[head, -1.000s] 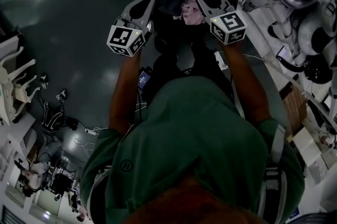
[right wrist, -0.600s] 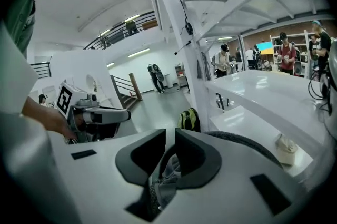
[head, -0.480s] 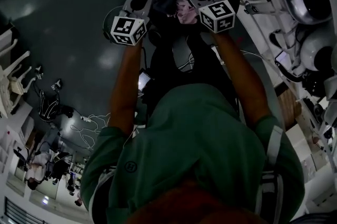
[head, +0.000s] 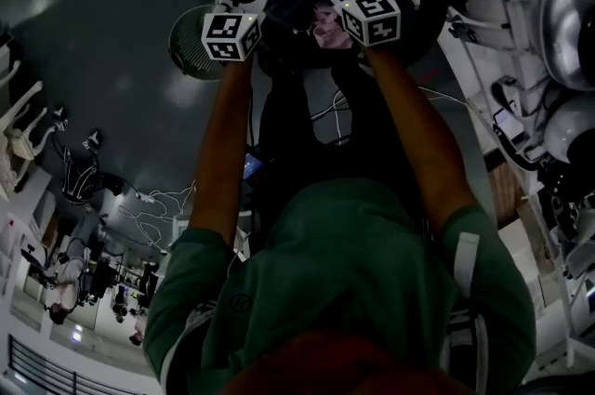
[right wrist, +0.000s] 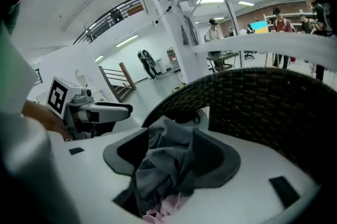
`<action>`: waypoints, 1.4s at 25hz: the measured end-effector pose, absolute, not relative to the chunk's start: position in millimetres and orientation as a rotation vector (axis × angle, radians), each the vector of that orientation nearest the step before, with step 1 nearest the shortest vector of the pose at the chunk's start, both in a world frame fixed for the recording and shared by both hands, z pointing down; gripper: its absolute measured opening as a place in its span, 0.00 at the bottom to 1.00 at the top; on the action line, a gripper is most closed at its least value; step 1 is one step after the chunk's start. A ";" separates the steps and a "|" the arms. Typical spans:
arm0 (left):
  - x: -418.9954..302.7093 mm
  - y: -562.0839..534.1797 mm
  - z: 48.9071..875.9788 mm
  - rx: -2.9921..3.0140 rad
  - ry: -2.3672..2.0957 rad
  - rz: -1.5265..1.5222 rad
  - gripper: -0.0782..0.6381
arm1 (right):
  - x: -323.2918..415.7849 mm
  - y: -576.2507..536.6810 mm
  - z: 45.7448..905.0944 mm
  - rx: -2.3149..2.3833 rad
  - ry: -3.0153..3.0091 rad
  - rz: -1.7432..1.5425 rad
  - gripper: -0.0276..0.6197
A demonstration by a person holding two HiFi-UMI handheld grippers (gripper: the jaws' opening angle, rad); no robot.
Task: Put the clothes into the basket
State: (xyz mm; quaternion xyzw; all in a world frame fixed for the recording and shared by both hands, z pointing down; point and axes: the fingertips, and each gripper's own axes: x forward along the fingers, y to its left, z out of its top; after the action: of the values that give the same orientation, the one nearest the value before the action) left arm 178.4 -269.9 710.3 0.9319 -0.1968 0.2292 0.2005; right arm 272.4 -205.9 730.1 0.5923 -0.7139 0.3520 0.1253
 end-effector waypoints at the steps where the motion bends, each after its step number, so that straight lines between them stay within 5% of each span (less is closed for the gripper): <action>1: 178.9 -271.3 723.1 2.604 -0.551 0.658 0.35 | 272.7 -207.1 743.7 1.723 -2.071 1.040 0.40; 16: 185.0 -286.3 845.6 2.535 -0.665 0.781 0.33 | 269.6 -231.7 877.1 1.623 -1.998 1.142 0.40; 20: 178.5 -286.7 856.5 2.501 -0.685 0.806 0.13 | 265.6 -231.2 890.5 1.552 -1.959 1.125 0.15; 35: 135.3 -267.6 713.0 2.614 -0.791 0.601 0.12 | 221.3 -212.3 731.1 1.684 -2.179 0.995 0.10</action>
State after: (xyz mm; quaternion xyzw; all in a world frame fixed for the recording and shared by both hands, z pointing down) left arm 135.3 -267.6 713.0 0.9209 -0.2787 0.2116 0.1717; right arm 221.3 -212.3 731.1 0.5720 -0.7398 0.3379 0.1066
